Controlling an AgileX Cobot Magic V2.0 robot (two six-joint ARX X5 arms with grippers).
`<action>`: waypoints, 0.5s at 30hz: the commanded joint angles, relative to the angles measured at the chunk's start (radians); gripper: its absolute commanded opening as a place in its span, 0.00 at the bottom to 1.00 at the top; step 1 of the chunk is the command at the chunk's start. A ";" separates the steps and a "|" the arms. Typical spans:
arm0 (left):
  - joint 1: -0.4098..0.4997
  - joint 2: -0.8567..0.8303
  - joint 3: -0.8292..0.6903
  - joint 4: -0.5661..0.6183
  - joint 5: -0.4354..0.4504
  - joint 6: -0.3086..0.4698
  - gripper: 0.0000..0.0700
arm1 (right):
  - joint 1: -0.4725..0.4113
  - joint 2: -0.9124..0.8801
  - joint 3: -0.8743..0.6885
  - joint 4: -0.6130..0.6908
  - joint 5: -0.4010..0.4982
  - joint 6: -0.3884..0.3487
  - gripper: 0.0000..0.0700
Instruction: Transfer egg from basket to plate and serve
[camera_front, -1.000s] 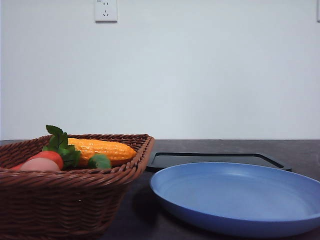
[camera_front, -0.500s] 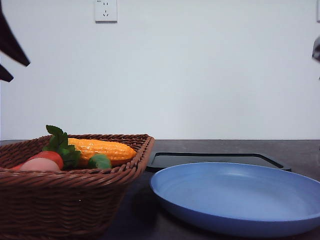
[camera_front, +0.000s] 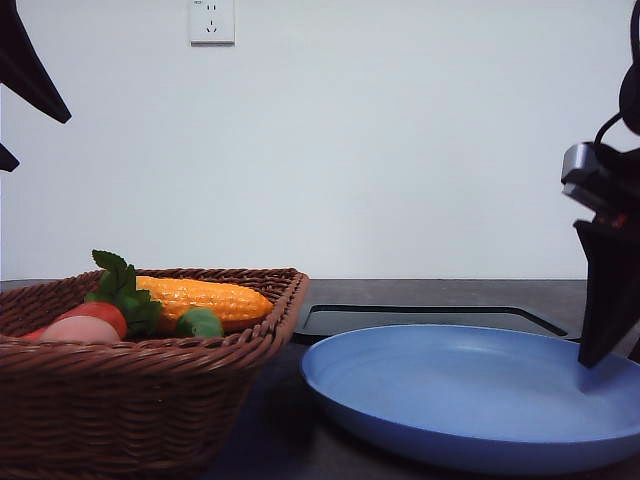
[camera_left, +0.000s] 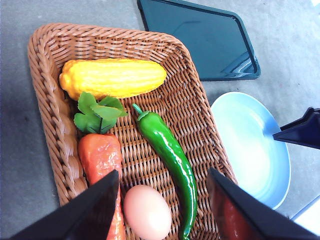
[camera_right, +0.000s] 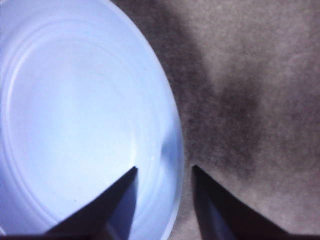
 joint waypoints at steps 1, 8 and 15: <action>-0.003 0.008 0.019 0.007 0.005 -0.001 0.52 | 0.005 0.014 0.004 0.008 -0.004 0.007 0.06; -0.003 0.008 0.019 0.011 0.005 -0.001 0.52 | 0.004 0.008 0.005 0.006 -0.001 0.024 0.00; -0.020 0.008 0.019 0.007 0.049 -0.006 0.58 | -0.019 -0.083 0.005 -0.057 0.015 0.026 0.00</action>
